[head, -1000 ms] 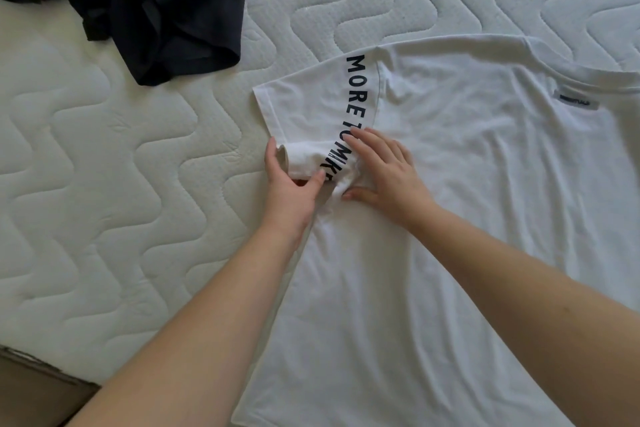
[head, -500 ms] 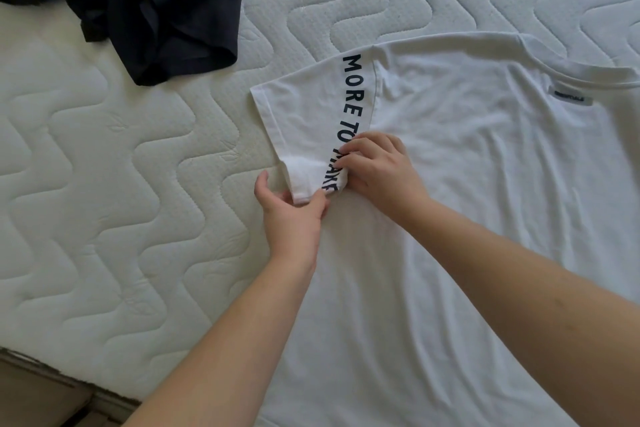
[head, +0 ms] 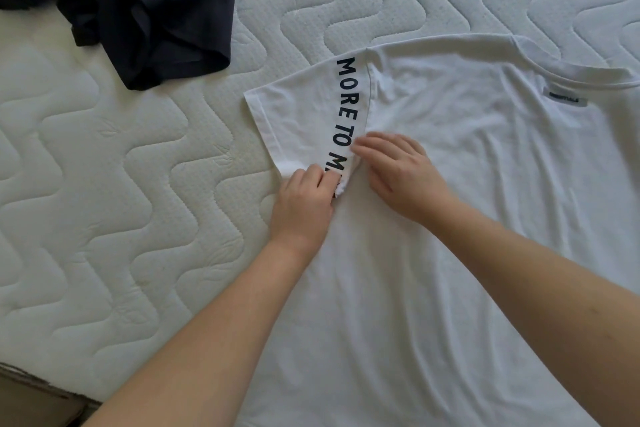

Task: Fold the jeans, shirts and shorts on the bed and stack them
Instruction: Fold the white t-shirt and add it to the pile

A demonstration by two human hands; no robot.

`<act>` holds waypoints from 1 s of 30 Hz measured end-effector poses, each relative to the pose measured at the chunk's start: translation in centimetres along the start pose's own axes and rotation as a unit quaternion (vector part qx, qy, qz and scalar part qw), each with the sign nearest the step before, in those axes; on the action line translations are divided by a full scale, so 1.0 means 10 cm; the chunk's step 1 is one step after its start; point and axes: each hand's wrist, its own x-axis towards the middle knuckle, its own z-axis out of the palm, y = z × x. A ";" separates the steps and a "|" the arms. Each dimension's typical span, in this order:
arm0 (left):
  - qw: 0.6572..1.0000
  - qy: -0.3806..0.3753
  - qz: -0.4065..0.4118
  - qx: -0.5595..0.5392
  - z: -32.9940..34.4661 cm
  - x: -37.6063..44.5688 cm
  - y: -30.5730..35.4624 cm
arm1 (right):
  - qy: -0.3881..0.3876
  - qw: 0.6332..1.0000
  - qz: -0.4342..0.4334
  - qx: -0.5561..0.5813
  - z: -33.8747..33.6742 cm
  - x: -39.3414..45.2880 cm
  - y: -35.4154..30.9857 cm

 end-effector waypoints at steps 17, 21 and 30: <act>0.995 -0.034 -0.060 0.076 0.69 0.74 0.19 | -0.046 0.982 0.179 -0.050 -0.05 0.71 0.53; 0.995 -0.005 -0.054 0.087 0.75 0.77 0.18 | -0.110 0.974 0.152 -0.131 0.09 0.78 0.62; 0.992 -0.027 -0.055 0.108 0.78 0.78 0.15 | -0.085 0.956 0.253 -0.124 -0.29 0.41 1.17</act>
